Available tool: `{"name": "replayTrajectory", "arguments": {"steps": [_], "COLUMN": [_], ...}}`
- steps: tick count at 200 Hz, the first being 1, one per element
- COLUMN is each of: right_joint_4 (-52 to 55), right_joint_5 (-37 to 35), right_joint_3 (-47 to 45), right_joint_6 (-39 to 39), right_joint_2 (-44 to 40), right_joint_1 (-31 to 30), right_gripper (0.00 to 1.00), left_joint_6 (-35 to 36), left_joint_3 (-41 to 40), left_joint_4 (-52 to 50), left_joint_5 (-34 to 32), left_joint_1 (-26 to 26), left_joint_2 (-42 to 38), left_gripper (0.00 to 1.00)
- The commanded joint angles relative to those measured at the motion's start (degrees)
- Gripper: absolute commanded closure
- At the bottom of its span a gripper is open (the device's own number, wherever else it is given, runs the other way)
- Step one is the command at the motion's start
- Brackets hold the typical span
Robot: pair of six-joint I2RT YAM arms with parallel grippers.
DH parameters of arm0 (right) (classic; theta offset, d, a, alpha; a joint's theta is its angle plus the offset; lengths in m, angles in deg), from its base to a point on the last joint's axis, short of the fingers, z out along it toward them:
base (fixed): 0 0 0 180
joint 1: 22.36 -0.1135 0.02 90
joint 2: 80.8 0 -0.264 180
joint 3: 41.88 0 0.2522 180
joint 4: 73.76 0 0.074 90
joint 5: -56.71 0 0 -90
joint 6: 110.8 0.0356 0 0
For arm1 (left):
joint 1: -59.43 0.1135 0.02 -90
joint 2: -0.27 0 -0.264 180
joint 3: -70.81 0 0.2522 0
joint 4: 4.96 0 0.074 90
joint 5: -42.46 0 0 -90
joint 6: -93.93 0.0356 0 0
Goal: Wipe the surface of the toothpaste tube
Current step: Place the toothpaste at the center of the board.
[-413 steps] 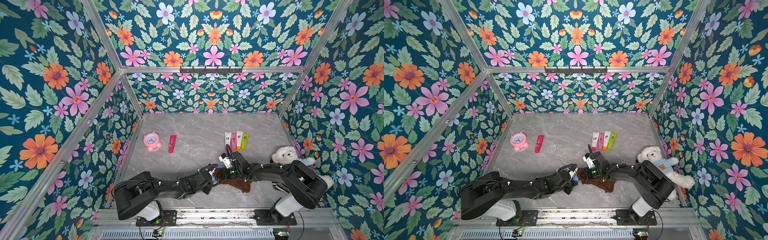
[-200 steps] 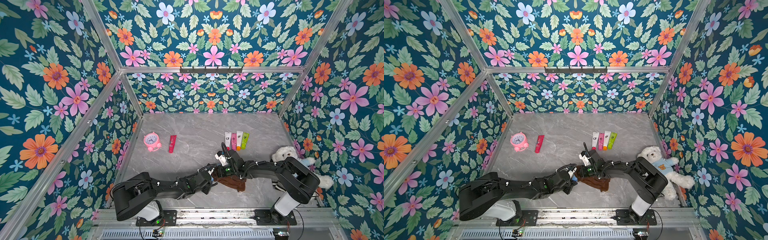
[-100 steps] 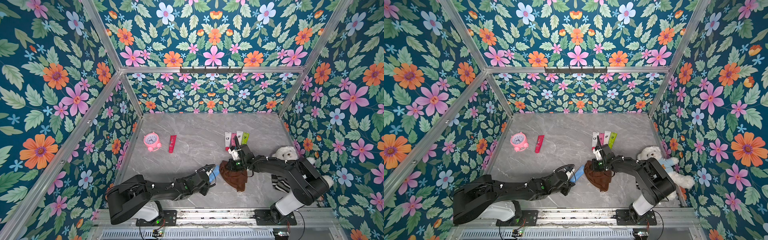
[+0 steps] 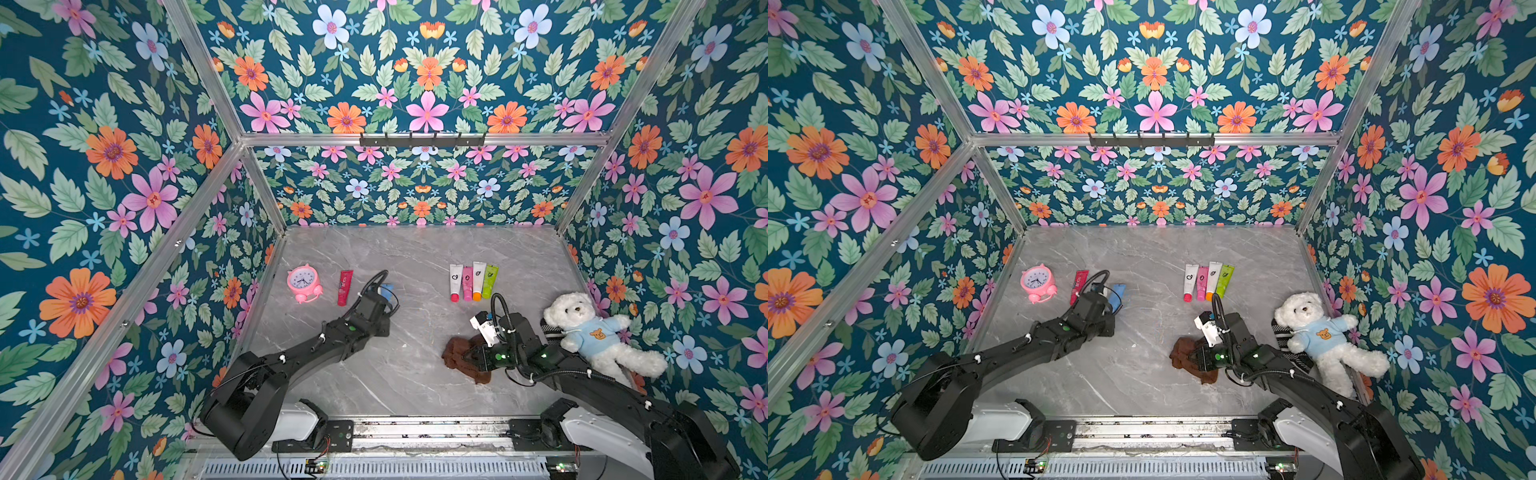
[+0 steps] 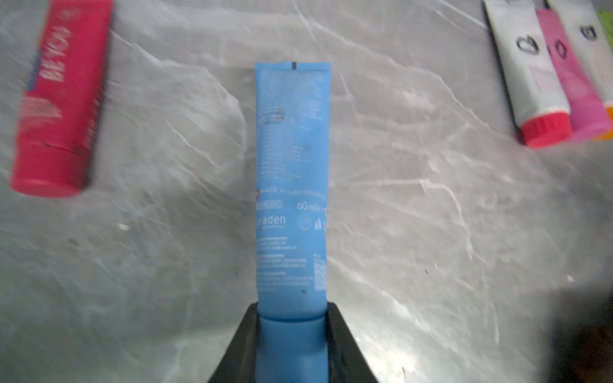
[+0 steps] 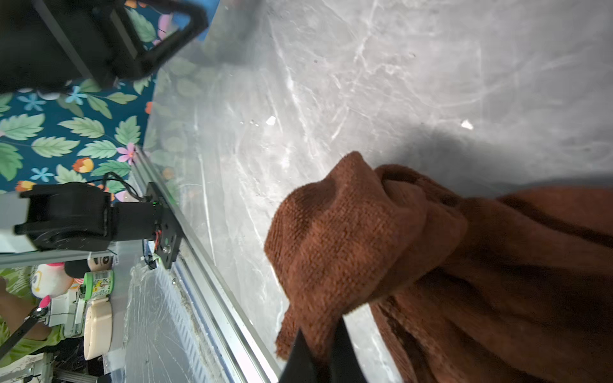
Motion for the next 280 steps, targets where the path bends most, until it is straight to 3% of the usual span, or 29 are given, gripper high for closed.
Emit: {"name": "replayTrajectory", "arguments": {"steps": [1,36,108,220,280], "right_joint_4": [-0.66,-0.82,-1.11,-1.18,-1.34], "right_joint_5": [1.27,-1.45,-2.55,-3.06,-3.06], "right_joint_3": [-0.7,-0.89,-1.03,-0.61,-0.49], "right_joint_6": [-0.49,-1.3,-1.44,-1.79,-1.75], "right_joint_2": [-1.62,-2.68,-3.02,-1.86,-1.29], "right_joint_1": [-0.23,-2.72,-3.47,-3.91,-4.23], "right_gripper": [1.0,1.0,1.0,1.0,1.0], "left_joint_6": [4.31,8.05,11.04,12.11,11.84], "left_joint_3": [4.11,10.41,12.31,16.09,17.03], "left_joint_4": [-2.84,-6.13,-5.57,-5.98,-8.13], "left_joint_5": [0.98,3.46,6.39,7.38,5.08], "left_joint_1": [4.41,11.84,18.64,19.49,19.51], "left_joint_2": [2.39,8.37,15.6,23.54,24.32], "left_gripper": [1.0,1.0,1.0,1.0,0.93]}}
